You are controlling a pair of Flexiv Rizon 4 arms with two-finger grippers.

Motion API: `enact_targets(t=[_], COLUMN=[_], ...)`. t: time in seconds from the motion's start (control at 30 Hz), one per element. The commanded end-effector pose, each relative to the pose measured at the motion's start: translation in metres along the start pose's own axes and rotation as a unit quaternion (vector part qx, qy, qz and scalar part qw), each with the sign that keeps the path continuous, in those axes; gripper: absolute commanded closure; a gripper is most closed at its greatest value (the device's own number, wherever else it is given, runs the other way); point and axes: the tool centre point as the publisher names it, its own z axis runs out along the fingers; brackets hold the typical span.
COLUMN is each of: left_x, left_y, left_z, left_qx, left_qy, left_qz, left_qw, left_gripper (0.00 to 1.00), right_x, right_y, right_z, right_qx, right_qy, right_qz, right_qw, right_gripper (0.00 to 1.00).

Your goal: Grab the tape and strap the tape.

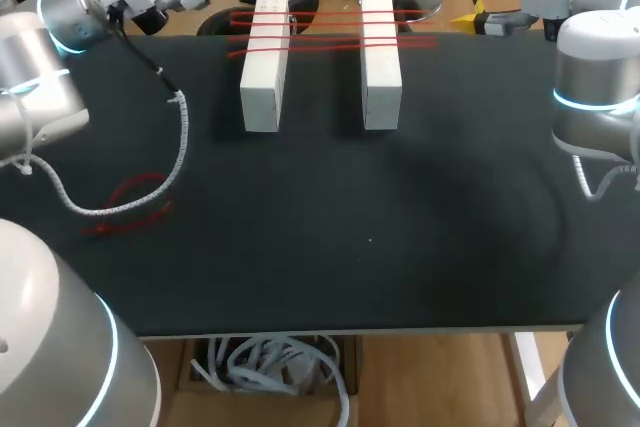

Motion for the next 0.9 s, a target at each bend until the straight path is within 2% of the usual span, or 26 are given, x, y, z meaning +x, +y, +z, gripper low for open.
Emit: enact_targets(t=[0.03,0.8,0.9], left_x=[0.004,0.004,0.004], left_y=[-0.002,-0.002,-0.002], left_z=[0.001,0.001,0.001], left_qx=[0.002,0.002,0.002], left_qy=[-0.013,-0.013,-0.013], left_qz=[-0.001,-0.001,-0.001], left_qw=[1.000,1.000,1.000], left_gripper=[1.00,1.00,1.00], right_x=[0.000,0.000,0.006], right_y=[0.000,0.000,-0.009], right_z=[0.000,0.000,-0.013], right_qx=[0.001,0.001,-0.039], right_qy=[0.000,0.000,-0.027], right_qz=[0.000,0.000,0.063], right_qw=[1.000,1.000,0.997], right_gripper=[0.00,0.00,0.00])
